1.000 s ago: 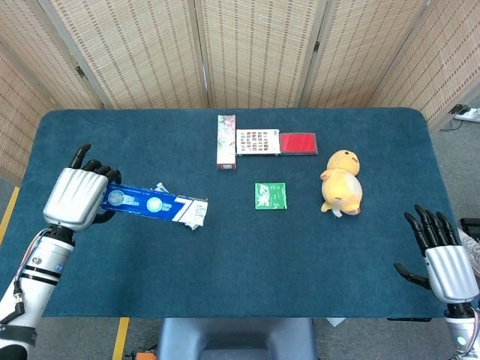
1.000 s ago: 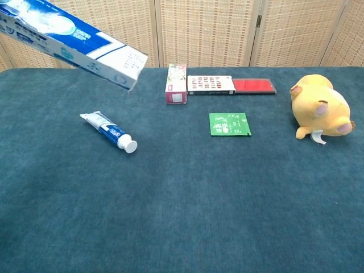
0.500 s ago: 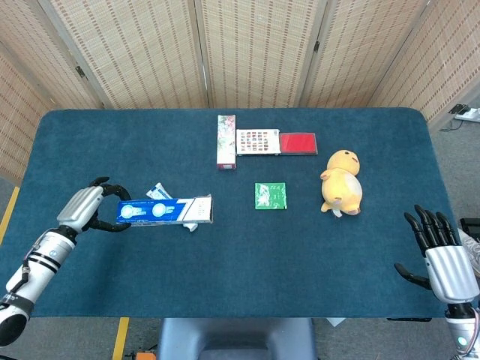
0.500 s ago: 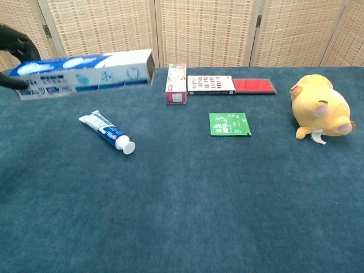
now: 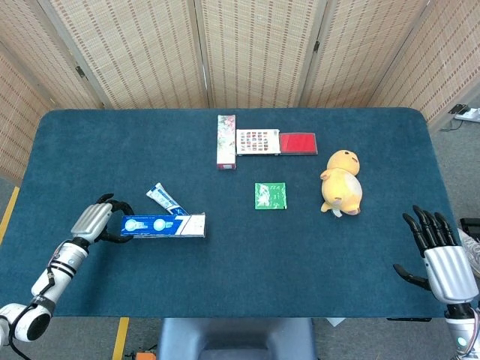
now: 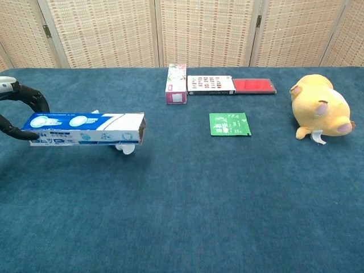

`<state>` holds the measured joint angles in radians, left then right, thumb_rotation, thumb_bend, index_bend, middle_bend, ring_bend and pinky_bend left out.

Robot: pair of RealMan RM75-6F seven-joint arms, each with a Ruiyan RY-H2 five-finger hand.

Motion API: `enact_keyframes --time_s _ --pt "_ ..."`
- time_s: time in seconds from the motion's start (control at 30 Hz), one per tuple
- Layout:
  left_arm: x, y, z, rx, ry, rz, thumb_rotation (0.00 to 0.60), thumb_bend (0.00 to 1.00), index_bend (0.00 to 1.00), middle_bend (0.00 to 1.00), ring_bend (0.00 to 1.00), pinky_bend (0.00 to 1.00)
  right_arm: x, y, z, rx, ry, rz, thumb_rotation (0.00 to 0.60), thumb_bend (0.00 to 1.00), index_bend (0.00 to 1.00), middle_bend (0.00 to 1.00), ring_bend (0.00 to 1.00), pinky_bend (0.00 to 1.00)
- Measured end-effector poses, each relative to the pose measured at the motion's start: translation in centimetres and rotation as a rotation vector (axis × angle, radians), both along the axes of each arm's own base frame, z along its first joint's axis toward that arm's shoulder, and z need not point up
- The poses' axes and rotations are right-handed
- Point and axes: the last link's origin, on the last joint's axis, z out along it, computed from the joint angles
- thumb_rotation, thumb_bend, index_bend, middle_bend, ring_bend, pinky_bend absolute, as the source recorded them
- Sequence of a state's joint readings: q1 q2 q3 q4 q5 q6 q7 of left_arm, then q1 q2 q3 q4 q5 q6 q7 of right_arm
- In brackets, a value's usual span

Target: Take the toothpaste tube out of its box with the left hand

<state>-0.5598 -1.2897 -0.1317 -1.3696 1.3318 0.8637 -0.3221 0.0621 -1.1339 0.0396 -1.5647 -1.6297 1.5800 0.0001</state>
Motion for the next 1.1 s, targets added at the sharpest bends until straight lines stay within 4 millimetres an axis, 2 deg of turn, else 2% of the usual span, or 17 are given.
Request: enact_keyframes --time_s 0.07,0.1,0.37,0.53,0.7,0.83,0.97,1.1 --pt "-0.1 -0.1 -0.2 -0.031 -0.004 0.021 0.6 0.2 0.02 0.03 0.02 0.01 0.0 0.0 0.0 -0.006 -0.002 -0.001 0.6 0.2 0.0 0.0 0.0 0.0" --pt "-0.2 -0.1 -0.2 -0.048 -0.004 0.03 0.6 0.2 0.0 0.0 0.0 0.0 -0.1 0.0 0.1 -0.008 -0.001 -0.003 0.6 0.2 0.0 0.0 0.0 0.0" --pt "0.2 -0.3 0.5 -0.11 -0.01 0.039 0.6 0.19 0.0 0.0 0.0 0.0 0.0 0.1 0.1 -0.012 -0.004 -0.004 0.6 0.2 0.0 0.0 0.0 0.0" --pt "0.7 -1.2 2.5 -0.034 0.024 -0.038 0.6 0.19 0.0 0.0 0.0 0.0 -0.2 -0.1 0.3 -0.018 -0.003 -0.016 0.6 0.2 0.0 0.0 0.0 0.0" --pt "0.9 -3.6 5.4 0.128 0.095 -0.128 0.6 0.19 0.0 0.0 0.0 0.0 -0.3 -0.3 0.0 -0.01 0.007 -0.03 0.6 0.2 0.0 0.0 0.0 0.0" --pt "0.2 -6.9 7.7 0.286 0.131 -0.176 0.6 0.19 0.0 0.0 0.0 0.0 -0.2 -0.5 -0.4 0.001 0.019 -0.036 0.6 0.2 0.0 0.0 0.0 0.0" --pt "-1.5 -10.6 8.7 0.361 0.153 -0.201 0.6 0.19 0.0 0.0 0.0 0.0 -0.2 -0.6 -0.6 0.001 0.026 -0.04 0.6 0.2 0.0 0.0 0.0 0.0" --pt "-3.9 -12.7 8.6 0.38 0.178 -0.183 0.6 0.19 0.0 0.0 0.0 0.0 -0.1 -0.6 -0.7 -0.003 0.031 -0.043 0.6 0.2 0.0 0.0 0.0 0.0"
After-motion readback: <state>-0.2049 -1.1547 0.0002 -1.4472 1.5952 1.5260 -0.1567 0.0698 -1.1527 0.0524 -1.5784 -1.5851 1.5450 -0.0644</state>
